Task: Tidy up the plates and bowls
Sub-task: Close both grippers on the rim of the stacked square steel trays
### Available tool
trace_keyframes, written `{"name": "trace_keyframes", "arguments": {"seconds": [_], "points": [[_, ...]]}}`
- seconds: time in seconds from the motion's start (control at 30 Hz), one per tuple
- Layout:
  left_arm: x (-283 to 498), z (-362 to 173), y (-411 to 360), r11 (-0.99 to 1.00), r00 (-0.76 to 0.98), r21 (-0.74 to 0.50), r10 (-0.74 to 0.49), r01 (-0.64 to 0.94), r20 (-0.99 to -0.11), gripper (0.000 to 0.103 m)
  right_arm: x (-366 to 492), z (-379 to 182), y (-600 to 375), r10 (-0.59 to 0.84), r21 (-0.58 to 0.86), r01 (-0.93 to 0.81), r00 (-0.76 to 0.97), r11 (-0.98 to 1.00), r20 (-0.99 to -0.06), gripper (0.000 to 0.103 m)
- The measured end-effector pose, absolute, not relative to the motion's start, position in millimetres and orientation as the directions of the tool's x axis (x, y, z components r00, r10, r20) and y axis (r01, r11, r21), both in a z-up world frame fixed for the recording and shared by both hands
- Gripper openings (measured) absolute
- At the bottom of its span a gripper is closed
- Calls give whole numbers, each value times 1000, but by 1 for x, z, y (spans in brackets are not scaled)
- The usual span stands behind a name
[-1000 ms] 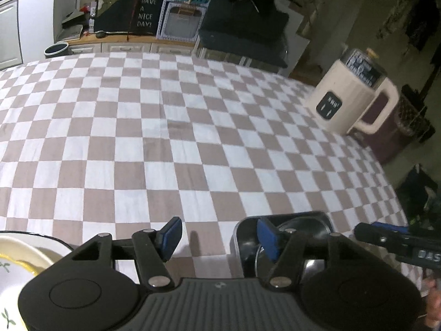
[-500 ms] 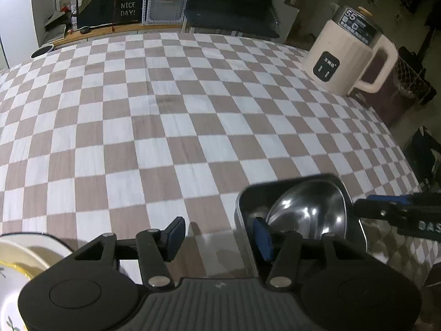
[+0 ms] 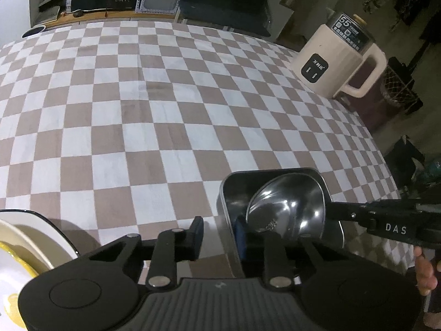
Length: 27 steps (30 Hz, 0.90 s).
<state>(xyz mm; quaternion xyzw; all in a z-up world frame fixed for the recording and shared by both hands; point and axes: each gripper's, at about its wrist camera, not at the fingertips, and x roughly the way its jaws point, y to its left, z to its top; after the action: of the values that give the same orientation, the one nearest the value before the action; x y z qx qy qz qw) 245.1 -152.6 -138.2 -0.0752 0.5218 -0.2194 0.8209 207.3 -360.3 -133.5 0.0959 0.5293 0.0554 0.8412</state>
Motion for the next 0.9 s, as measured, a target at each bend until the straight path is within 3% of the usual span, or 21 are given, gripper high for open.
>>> {"name": "trace_keyframes", "arguments": {"seconds": [0.3,0.73,0.9], "points": [[247,-141,-151,869,319,-427,-490,249,-811,9,209,-138,-375,266,315,42,437,948,-859,5],[243,-155,-131,808,326,-565,-587,169,-741,10,211,-159,-401,434,480,-4,435,877,-789,8],[242,-159,-126,783,317,-594,-620,186,-718,12,204,-160,-397,438,451,-89,462,888,-771,10]]}}
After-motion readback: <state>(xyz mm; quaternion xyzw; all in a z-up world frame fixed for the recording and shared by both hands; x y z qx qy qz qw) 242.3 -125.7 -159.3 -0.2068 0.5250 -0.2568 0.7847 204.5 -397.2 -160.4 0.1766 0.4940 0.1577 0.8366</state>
